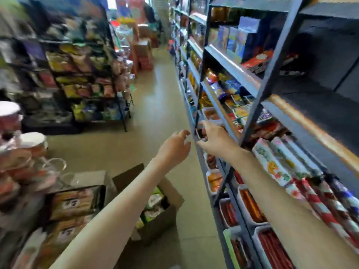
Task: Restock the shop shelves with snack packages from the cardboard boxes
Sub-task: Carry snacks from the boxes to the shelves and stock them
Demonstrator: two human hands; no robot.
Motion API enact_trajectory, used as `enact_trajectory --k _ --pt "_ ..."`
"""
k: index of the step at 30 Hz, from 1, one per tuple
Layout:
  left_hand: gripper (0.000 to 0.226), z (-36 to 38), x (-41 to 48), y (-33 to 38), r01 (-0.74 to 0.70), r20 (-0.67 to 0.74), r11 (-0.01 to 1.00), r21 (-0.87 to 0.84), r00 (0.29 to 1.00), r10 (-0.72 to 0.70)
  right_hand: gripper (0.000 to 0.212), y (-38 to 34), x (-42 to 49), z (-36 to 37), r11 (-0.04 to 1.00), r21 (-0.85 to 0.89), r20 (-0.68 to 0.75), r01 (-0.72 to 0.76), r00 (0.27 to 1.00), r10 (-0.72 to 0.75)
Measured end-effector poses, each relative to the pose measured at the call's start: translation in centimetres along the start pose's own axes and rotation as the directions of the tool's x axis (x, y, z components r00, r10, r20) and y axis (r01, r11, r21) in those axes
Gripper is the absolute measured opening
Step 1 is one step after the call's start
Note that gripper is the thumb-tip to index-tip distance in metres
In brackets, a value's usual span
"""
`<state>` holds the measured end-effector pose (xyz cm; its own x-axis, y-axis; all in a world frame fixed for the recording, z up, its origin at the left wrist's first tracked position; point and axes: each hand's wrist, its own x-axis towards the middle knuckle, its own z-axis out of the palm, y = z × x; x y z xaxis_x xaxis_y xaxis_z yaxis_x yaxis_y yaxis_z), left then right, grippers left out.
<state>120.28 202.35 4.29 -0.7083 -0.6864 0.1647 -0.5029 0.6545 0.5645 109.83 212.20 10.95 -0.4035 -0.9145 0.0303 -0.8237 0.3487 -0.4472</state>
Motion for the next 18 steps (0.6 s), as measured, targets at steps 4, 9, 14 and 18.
enact_trajectory --k 4,9,14,18 --pt "0.036 -3.8 -8.8 -10.5 0.316 -0.049 0.948 0.043 0.948 -0.314 0.064 -8.2 1.4 8.9 0.989 0.089 0.225 0.118 0.965 -0.136" --pt "0.036 -6.9 -20.2 -20.5 0.659 -0.095 0.752 0.016 0.750 -0.655 0.068 -17.3 0.8 19.5 0.952 0.169 0.464 0.257 0.831 -0.306" --pt "0.035 -7.8 -30.3 -28.9 0.819 -0.013 0.569 0.077 0.572 -0.820 0.059 -22.4 -0.5 29.1 0.933 0.247 0.636 0.263 0.682 -0.361" --pt "0.038 -7.8 -35.7 -34.6 0.901 0.114 0.422 0.096 0.411 -0.904 0.070 -20.2 1.0 42.9 0.959 0.096 0.767 0.267 0.594 -0.242"
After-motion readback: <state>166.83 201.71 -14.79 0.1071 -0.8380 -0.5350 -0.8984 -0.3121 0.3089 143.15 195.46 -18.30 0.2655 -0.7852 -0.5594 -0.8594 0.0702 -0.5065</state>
